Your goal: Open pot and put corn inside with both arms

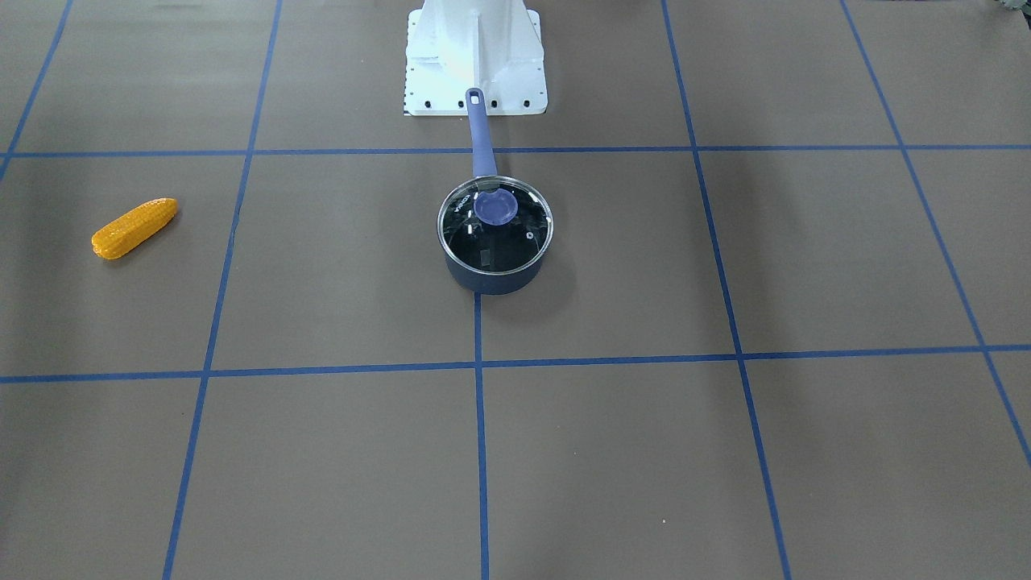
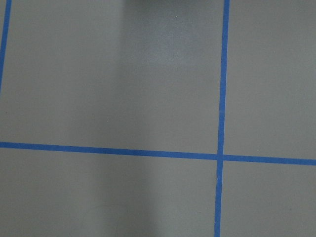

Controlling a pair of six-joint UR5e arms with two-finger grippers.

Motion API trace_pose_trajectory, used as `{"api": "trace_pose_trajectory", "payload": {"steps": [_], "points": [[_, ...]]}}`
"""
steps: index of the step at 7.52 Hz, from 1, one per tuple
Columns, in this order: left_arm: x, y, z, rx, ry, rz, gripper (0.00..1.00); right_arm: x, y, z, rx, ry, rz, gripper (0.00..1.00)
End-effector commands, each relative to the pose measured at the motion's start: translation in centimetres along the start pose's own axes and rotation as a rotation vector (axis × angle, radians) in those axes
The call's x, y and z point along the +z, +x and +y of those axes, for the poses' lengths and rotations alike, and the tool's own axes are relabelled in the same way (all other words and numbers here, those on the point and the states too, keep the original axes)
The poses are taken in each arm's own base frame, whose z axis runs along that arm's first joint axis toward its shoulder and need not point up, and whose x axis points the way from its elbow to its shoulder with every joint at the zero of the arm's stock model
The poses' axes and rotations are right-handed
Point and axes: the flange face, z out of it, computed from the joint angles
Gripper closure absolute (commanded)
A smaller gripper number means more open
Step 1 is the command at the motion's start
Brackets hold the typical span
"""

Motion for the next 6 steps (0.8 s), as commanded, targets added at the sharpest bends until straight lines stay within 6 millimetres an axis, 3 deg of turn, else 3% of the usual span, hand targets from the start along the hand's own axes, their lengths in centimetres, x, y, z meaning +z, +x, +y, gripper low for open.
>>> {"api": "trace_pose_trajectory", "payload": {"steps": [1,2,3,4,6], "points": [[0.1,0.0,0.0,0.001,-0.001,0.002,0.01,0.0,-0.1,-0.1,-0.003,0.001,0.0,0.0],[-0.2,0.2,-0.1,0.005,0.004,0.001,0.01,-1.3,-1.7,-1.5,-0.028,0.026,-0.013,0.0],[-0.1,0.4,-0.2,0.01,0.003,-0.001,0.01,-0.9,-3.0,-2.6,-0.044,0.017,0.004,0.0],[-0.3,0.6,-0.5,0.029,0.007,-0.006,0.01,-0.2,-2.3,-2.3,-0.029,0.003,0.009,0.0],[-0.7,1.3,-1.6,0.07,0.034,-0.013,0.01,1.2,-2.5,0.3,-0.007,-0.022,-0.006,0.0]]}}
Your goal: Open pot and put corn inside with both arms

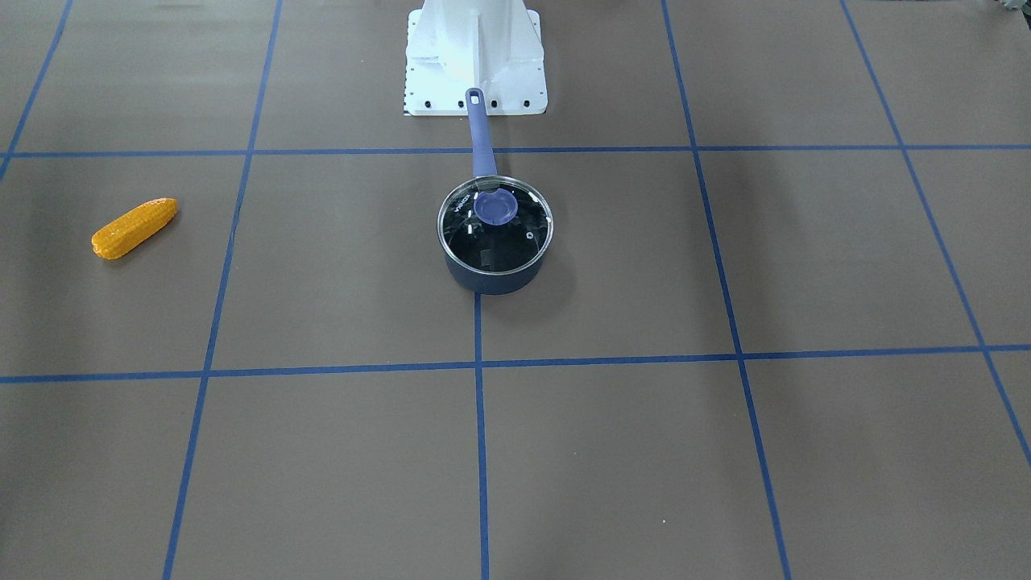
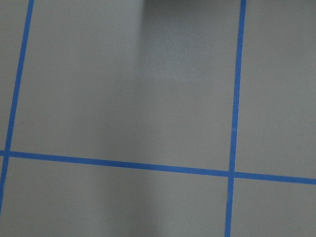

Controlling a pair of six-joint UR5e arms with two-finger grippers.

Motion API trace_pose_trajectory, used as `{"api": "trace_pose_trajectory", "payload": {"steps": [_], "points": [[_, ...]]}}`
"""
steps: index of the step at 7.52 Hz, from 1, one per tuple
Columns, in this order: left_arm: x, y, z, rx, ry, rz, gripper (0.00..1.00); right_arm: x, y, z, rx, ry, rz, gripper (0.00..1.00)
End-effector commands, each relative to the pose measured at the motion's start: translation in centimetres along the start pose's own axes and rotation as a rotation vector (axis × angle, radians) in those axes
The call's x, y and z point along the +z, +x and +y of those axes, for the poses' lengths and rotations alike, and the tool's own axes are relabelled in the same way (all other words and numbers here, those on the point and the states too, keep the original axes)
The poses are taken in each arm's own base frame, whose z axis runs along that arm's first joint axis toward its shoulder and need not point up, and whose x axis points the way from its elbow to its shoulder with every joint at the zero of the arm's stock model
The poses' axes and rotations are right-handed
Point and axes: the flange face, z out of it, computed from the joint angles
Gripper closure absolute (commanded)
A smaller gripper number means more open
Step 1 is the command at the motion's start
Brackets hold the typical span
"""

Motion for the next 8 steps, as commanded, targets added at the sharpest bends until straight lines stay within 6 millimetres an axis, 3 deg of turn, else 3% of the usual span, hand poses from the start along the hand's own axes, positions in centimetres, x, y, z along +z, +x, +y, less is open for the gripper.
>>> {"api": "trace_pose_trajectory", "payload": {"steps": [1,2,3,4,6,8], "points": [[-0.7,1.5,-3.1,-0.054,0.029,-0.005,0.01,2.2,-2.8,2.2,0.077,-0.04,-0.012,0.0],[-1.2,2.8,-5.8,-0.118,0.046,-0.002,0.01,3.1,-5.5,2.7,0.134,-0.057,-0.018,0.0],[0.1,4.5,-7.8,-0.153,0.032,0.016,0.01,4.6,-8.6,3.1,0.195,-0.079,-0.002,0.0],[1.2,6.0,-9.6,-0.178,0.022,0.014,0.01,4.8,-10.1,3.1,0.187,-0.044,-0.009,0.0],[2.9,9.8,-13.2,-0.235,0.011,0.036,0.01,8.3,-11.7,6.0,0.259,-0.008,-0.049,0.0],[5.3,15.0,-15.6,-0.273,0.016,-0.007,0.01,10.6,-13.3,8.6,0.32,-0.023,-0.076,0.0]]}}
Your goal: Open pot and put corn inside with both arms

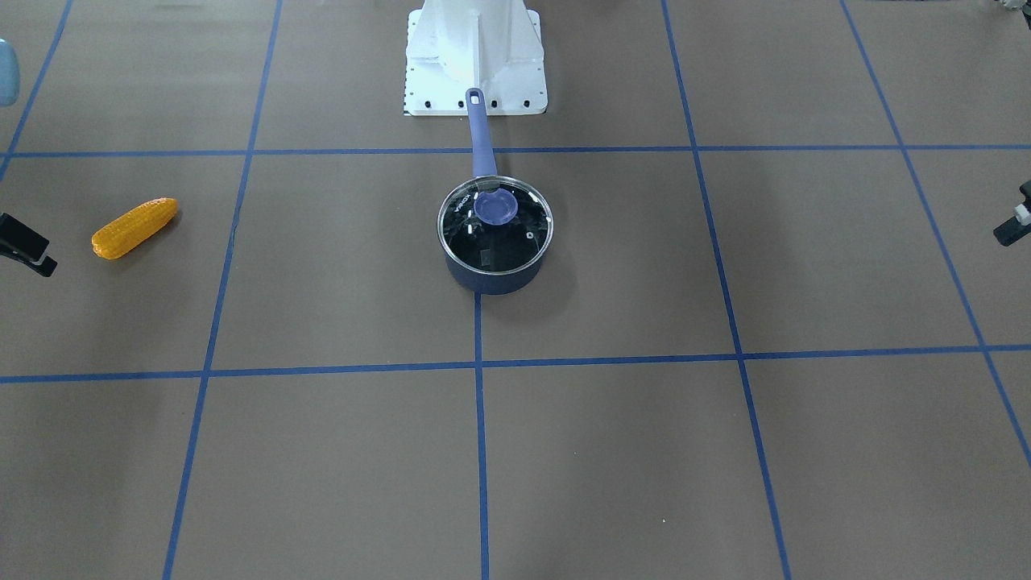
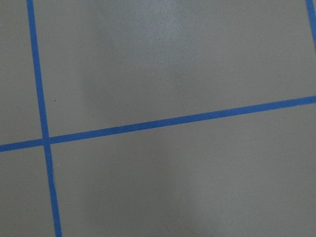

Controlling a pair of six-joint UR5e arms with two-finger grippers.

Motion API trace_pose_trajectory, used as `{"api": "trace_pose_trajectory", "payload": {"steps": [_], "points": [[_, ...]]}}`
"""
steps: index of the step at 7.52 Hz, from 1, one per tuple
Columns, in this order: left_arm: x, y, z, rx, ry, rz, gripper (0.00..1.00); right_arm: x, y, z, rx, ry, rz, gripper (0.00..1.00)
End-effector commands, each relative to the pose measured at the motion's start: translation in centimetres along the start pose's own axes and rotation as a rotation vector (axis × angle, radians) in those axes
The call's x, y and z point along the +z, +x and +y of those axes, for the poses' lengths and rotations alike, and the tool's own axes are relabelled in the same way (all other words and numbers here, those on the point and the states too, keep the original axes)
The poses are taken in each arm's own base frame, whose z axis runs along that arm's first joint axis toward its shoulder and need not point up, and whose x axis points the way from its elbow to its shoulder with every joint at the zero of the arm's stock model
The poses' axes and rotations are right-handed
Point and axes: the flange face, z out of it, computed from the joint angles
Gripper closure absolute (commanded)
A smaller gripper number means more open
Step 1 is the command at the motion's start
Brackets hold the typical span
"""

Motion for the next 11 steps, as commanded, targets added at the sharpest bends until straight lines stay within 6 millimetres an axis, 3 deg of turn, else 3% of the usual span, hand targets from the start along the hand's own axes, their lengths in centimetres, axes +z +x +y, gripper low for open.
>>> {"api": "trace_pose_trajectory", "payload": {"steps": [1,3,4,8,10,11], "points": [[2.4,6.7,-1.5,-0.06,0.007,-0.004,0.01,2.3,-0.1,3.1,0.035,-0.032,0.0,0.0],[4.9,12.7,-1.2,-0.113,0.017,-0.013,0.02,5.2,-0.6,5.8,0.047,-0.04,0.07,0.0],[5.6,15.5,-2.2,-0.162,0.039,-0.012,0.02,6.3,-1.0,6.8,0.052,-0.053,0.087,0.0],[8.4,24.0,-3.5,-0.226,0.038,-0.026,0.02,8.4,1.8,11.6,0.033,-0.071,0.08,0.0],[10.5,27.9,-3.0,-0.242,0.037,-0.041,0.02,10.3,1.0,13.7,0.046,-0.062,0.103,0.0],[11.6,28.7,-2.4,-0.24,0.022,-0.041,0.02,10.5,0.8,13.8,0.04,-0.057,0.108,0.0]]}}
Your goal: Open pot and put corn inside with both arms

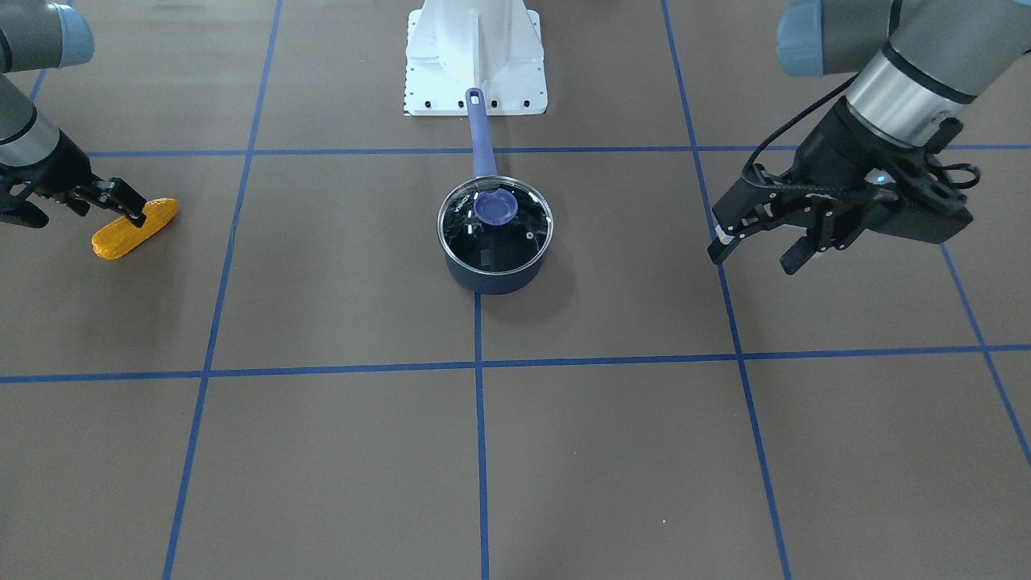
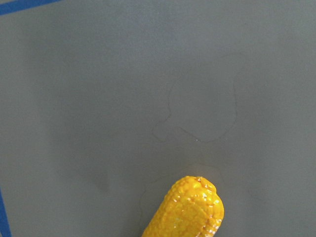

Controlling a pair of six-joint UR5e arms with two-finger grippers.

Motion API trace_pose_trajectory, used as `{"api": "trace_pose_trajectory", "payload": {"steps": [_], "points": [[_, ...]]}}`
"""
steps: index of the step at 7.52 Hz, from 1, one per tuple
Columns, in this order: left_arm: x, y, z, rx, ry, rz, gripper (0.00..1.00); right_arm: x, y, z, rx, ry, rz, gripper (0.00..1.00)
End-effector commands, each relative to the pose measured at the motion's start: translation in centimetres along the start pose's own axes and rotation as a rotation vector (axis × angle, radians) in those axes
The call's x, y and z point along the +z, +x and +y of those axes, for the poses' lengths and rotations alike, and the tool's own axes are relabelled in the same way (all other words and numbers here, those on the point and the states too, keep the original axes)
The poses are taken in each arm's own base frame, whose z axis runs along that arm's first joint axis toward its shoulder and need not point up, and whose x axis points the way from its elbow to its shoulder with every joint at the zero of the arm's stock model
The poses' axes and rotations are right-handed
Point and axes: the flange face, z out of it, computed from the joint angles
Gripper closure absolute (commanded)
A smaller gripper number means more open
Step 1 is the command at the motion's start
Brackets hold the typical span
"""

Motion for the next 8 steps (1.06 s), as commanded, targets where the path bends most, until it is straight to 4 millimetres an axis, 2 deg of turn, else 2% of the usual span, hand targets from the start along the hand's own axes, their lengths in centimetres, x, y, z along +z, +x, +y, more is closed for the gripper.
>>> {"api": "trace_pose_trajectory", "payload": {"steps": [1,3,5,8], "points": [[2.2,3.0,1.8,0.0,-0.003,-0.006,0.02,1.1,0.0,0.6,0.001,0.004,0.019,0.01],[4.3,5.6,3.8,-0.008,0.006,-0.011,0.02,2.6,0.1,0.5,-0.006,0.007,0.046,0.01],[4.5,6.0,4.1,-0.011,0.003,-0.01,0.02,2.8,-0.2,0.4,-0.013,0.012,0.046,0.02],[4.7,6.8,4.4,-0.001,-0.002,0.0,0.02,2.8,-0.4,0.5,-0.019,0.014,0.034,0.21]]}}
